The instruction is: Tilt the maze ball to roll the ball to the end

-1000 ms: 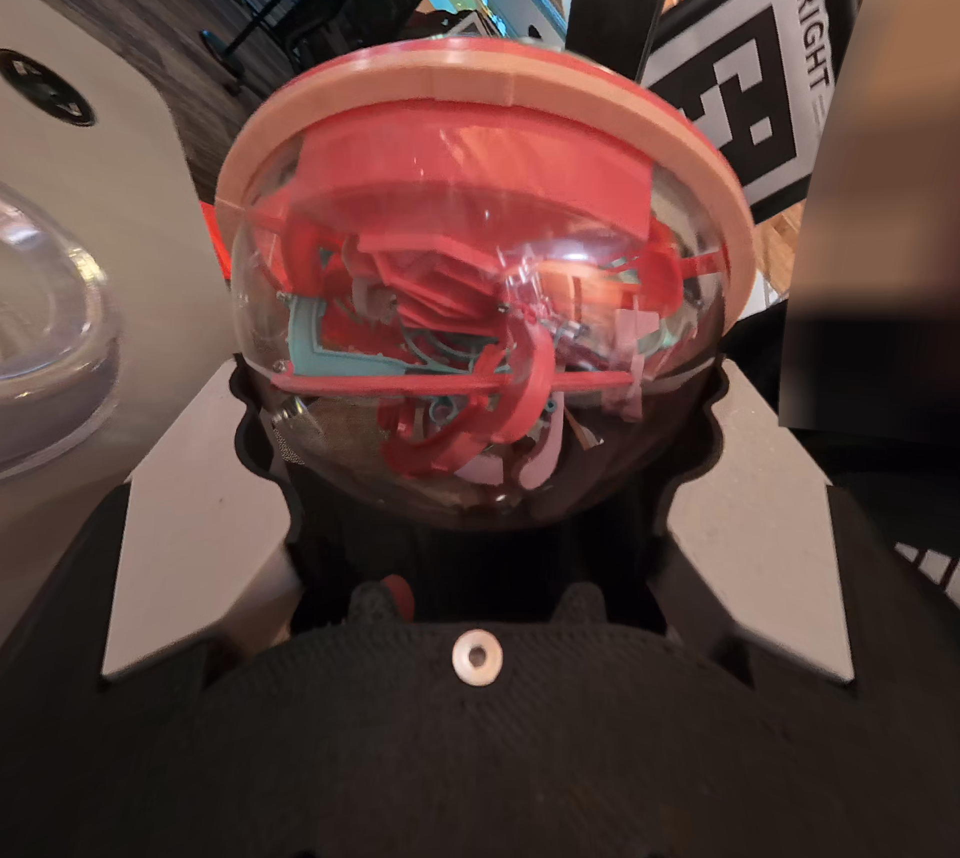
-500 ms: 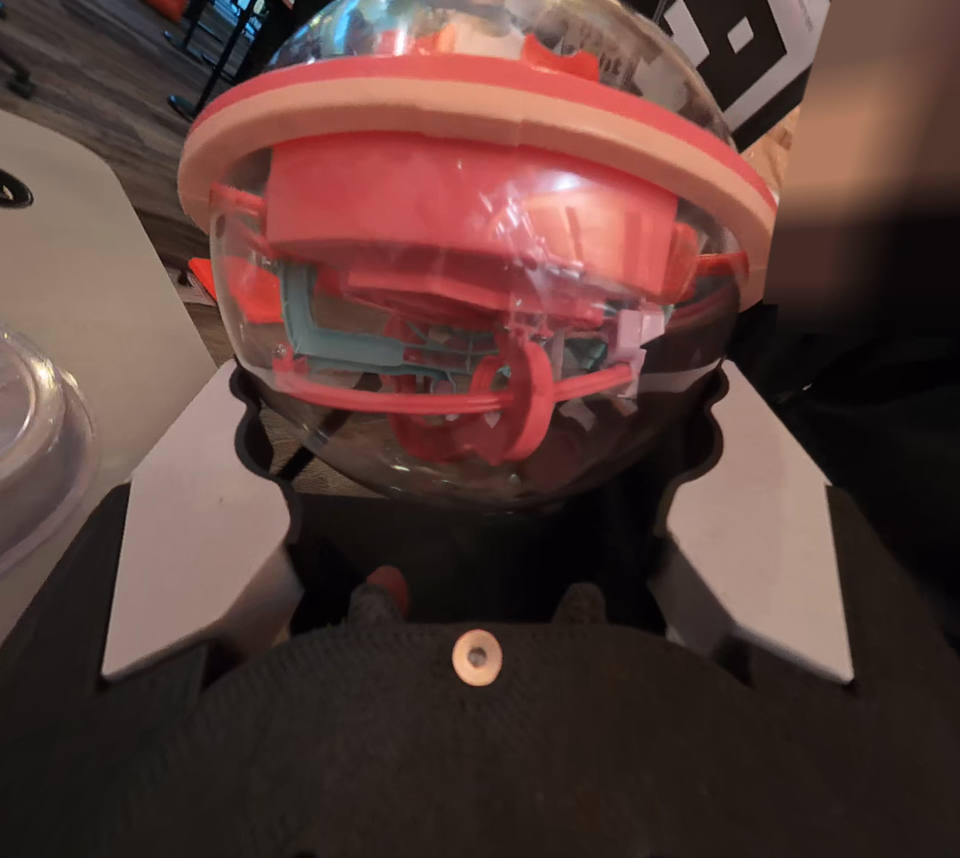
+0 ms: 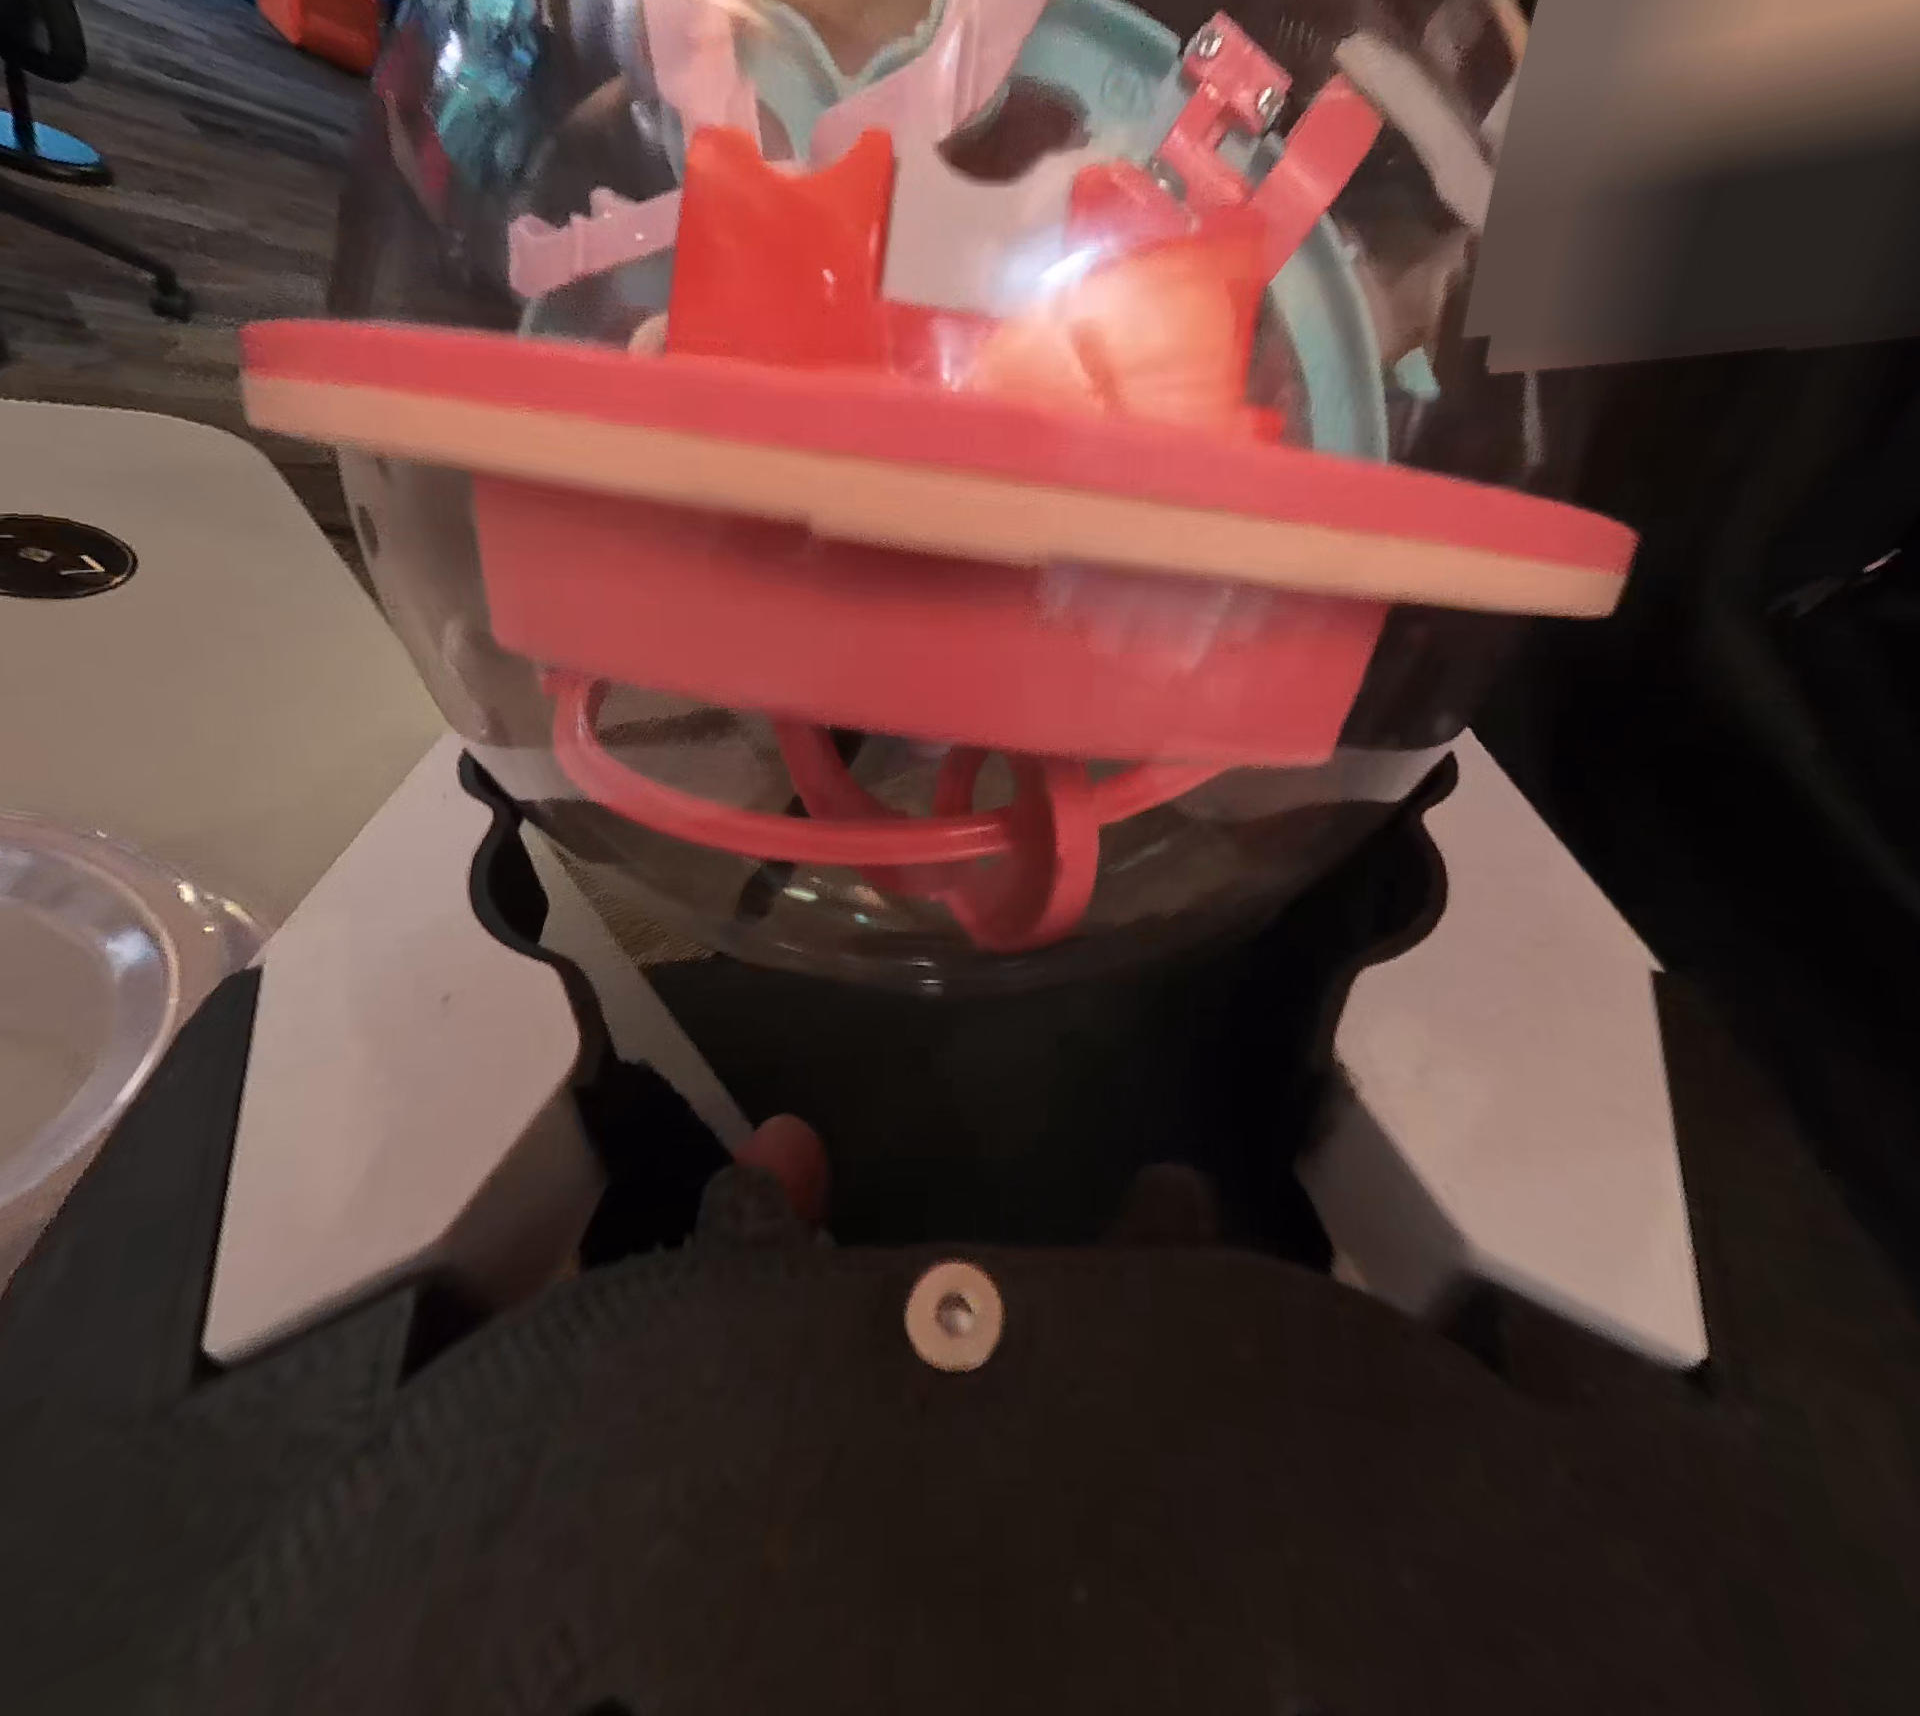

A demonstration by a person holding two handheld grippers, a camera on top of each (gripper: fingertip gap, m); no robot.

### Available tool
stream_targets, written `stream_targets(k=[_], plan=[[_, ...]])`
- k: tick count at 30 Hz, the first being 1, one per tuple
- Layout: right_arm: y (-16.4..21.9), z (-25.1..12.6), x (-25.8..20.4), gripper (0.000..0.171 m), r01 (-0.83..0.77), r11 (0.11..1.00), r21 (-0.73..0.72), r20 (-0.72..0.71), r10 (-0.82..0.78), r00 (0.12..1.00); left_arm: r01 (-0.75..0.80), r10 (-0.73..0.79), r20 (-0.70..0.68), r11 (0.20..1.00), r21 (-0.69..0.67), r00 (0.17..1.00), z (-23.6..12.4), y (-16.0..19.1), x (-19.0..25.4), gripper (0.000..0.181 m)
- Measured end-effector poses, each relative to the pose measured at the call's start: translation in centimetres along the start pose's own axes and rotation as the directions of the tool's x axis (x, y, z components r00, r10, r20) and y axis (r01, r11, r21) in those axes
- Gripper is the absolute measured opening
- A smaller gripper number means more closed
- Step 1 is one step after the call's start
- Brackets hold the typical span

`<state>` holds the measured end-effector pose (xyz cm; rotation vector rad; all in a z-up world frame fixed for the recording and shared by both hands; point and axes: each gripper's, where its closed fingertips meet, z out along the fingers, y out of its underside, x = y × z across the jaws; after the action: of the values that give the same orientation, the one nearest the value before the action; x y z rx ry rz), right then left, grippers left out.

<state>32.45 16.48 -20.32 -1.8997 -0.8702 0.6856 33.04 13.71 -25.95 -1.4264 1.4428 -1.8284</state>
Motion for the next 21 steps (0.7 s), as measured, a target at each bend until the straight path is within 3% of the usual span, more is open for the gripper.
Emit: stream_targets(k=[8, 21], plan=[[-0.1, -0.5, -0.3, 0.15, 0.119, 0.993, -0.004, -0.001, -0.119, 0.993, -0.092, 0.095, 0.041, 0.992, -0.083, 0.995, 0.5, 0.4, -0.6, 0.158], [-1.6, -1.9, -1.6, 0.15, 0.358, 0.927, 0.111, -0.078, -0.351, 0.933, -0.311, 0.345, 0.128, 0.922, -0.229, 0.93, 0.4, -0.9, -0.4, 0.158]])
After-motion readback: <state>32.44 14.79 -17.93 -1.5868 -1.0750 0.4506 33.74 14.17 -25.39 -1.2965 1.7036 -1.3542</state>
